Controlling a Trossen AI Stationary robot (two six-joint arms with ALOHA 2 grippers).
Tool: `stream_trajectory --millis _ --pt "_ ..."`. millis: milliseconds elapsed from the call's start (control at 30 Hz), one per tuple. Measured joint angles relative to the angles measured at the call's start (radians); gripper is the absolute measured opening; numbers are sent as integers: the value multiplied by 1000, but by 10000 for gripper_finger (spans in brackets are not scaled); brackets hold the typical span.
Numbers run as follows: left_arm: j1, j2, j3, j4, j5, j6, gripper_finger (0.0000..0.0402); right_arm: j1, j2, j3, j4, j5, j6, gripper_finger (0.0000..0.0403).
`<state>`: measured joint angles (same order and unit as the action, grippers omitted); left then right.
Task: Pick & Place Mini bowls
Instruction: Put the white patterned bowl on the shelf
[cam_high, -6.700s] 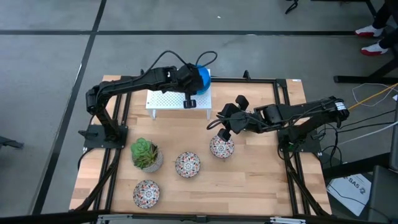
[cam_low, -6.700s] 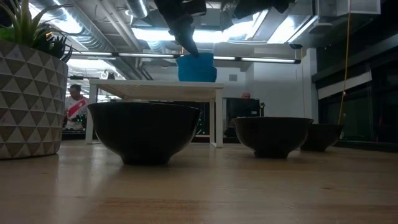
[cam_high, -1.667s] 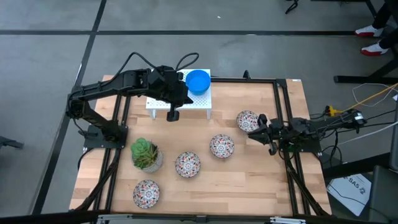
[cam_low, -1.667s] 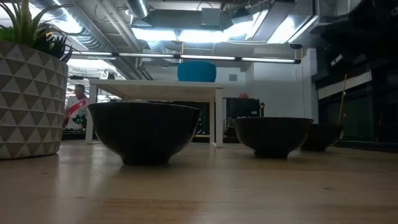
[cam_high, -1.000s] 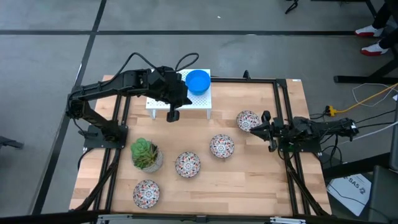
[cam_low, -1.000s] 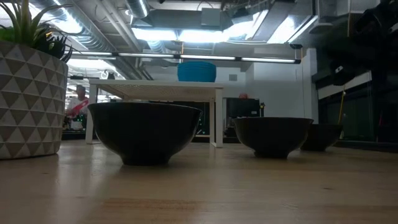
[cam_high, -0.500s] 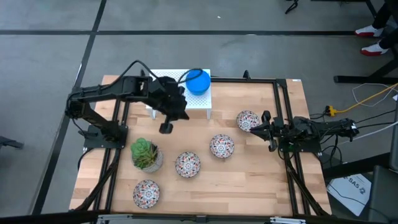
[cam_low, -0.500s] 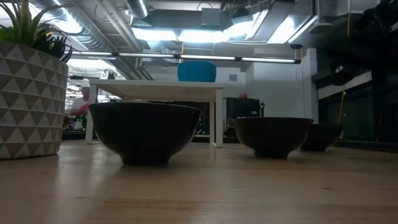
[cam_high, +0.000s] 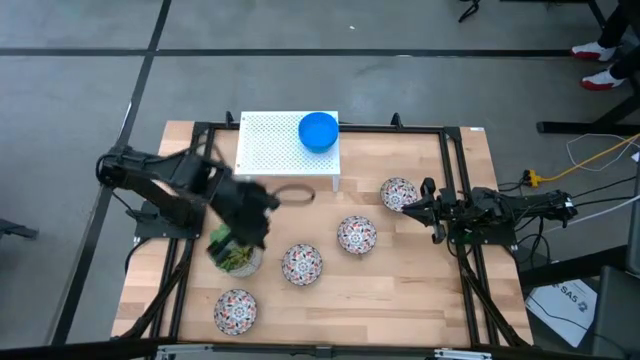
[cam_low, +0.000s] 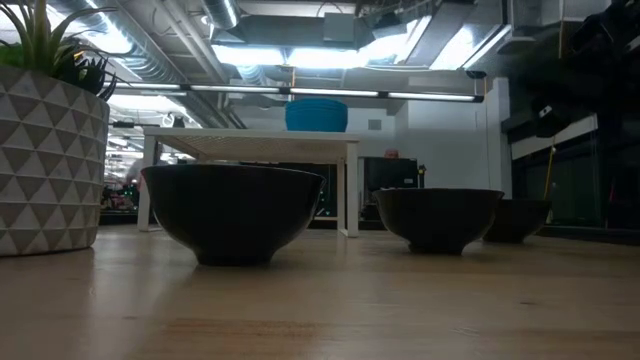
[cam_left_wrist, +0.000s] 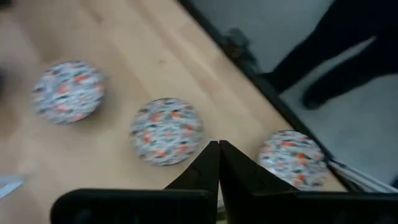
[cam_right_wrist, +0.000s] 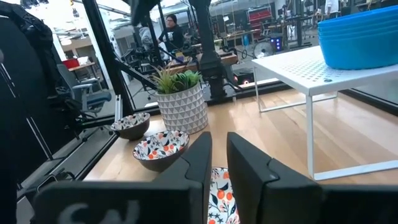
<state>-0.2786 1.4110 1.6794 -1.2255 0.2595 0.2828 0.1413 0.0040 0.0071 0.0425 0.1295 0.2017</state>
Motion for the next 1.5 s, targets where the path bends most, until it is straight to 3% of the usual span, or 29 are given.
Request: stream_trajectory --millis 133,367,733,1033,1500 --pt "-153 1 0 -2 -71 -86 1 0 0 0 0 0 2 52" --pt "-386 8 0 -1 -282 -306 4 0 0 0 0 0 0 52" --pt "-650 8 -42 -10 -401 -642 4 0 0 0 -1 0 1 52" --pt "-772 8 -121 -16 -480 -853 5 0 0 0 0 0 0 52" --pt "-832 44 -231 0 -510 -1075 6 0 0 0 0 0 0 52"
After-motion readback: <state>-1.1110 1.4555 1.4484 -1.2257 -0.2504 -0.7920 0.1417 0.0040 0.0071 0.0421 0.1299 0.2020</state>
